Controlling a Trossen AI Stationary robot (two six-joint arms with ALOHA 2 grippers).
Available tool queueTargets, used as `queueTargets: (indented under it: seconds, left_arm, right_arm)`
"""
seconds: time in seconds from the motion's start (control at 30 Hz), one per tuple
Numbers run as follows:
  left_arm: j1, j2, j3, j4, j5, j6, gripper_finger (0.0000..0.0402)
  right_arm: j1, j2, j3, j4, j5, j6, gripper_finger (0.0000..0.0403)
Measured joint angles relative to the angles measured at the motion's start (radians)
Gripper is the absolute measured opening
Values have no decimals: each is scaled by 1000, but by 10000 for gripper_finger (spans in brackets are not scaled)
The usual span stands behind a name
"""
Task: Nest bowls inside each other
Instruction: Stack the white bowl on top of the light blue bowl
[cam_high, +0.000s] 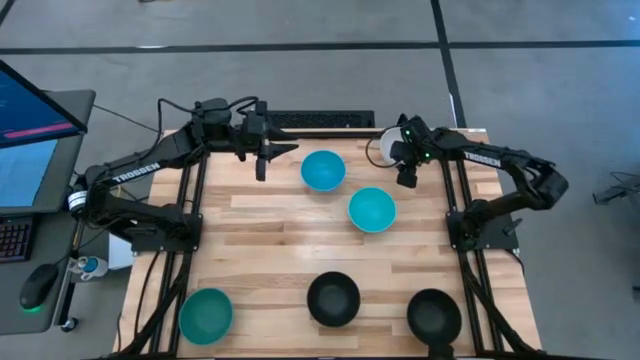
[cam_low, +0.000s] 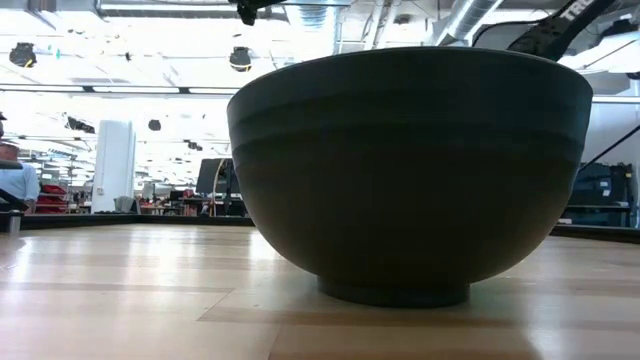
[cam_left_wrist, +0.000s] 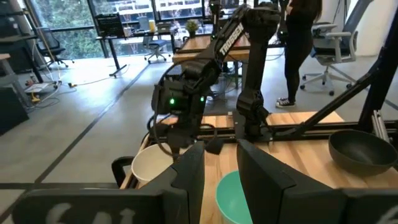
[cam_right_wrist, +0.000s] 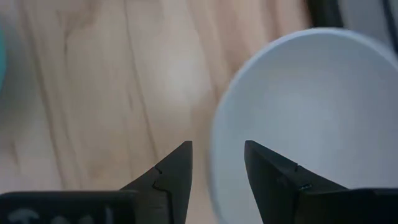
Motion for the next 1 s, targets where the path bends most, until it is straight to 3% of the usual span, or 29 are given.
queueTargets:
  seconds: [0.23, 0.4, 0.47, 0.73, 1.0]
  left_arm:
    - [0, 0, 0, -2, -19, -6, 87]
    - [0, 0, 0, -2, -19, -18, 87]
    - [0, 0, 0, -2, -24, -18, 87]
    - [0, 0, 0, -4, -38, -22, 87]
    - [0, 0, 0, -13, -40, -44, 87]
  right_arm:
    - [-10, 87, 0, 69, -14, 33, 149]
    - [-3, 71, 0, 109, -14, 62, 41]
    - [-1, 61, 0, 93, -11, 64, 16]
    - [59, -1, 0, -11, -25, 203, 12]
    - [314, -181, 1, -110, -15, 396, 11]
